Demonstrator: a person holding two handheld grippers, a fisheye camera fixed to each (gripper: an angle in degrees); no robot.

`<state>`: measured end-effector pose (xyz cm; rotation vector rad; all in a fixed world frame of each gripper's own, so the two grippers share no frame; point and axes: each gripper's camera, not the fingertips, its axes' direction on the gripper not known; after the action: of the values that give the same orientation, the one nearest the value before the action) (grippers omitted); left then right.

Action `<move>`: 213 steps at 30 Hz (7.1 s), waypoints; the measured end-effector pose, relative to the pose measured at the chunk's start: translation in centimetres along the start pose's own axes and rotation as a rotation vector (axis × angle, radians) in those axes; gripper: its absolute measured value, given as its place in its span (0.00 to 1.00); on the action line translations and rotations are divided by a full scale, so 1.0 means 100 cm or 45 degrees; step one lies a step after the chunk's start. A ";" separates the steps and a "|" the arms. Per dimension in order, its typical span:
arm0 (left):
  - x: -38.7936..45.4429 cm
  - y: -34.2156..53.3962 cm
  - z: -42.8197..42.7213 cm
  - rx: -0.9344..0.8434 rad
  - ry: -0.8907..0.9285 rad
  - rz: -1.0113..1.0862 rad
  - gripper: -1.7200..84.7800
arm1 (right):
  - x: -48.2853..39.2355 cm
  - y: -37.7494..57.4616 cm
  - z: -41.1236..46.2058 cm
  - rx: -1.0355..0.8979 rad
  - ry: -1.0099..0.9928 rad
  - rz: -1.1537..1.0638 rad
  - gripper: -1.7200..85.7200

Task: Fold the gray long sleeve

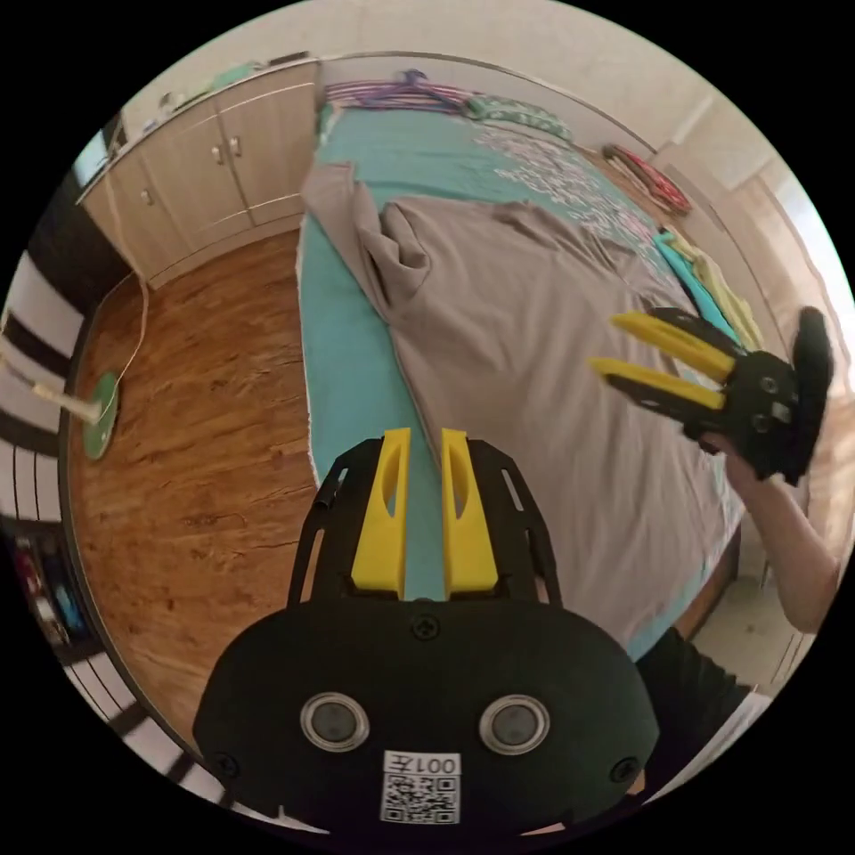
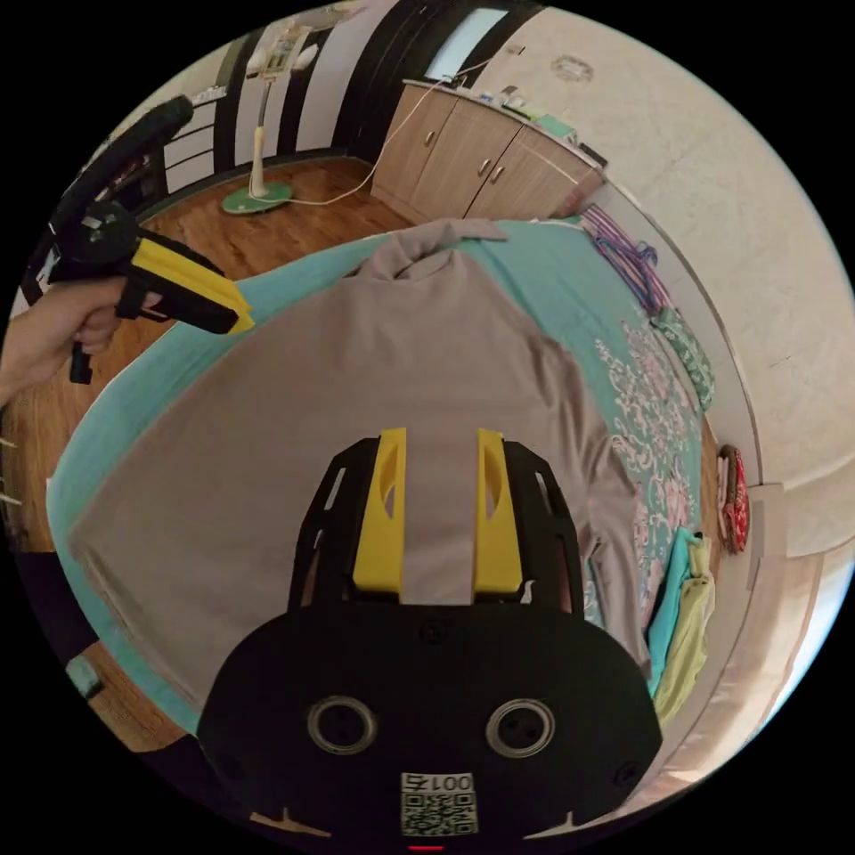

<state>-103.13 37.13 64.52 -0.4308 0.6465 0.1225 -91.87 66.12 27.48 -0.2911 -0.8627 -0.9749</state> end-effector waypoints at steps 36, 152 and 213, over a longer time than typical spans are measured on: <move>-0.414 -0.415 -0.084 0.015 0.295 0.555 0.10 | 0.220 -0.269 0.404 0.124 -0.649 0.940 0.12; -0.028 -0.405 -0.182 -0.386 0.886 1.842 0.02 | -0.178 0.210 0.340 0.810 -0.183 1.673 0.03; -0.207 -0.502 0.130 -0.787 0.564 0.997 0.01 | -0.178 0.308 0.333 -0.561 -0.016 2.731 0.09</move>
<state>-100.17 -2.29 103.99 -0.7896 1.1963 1.0112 -88.36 113.01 40.19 -1.2191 0.0245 0.8950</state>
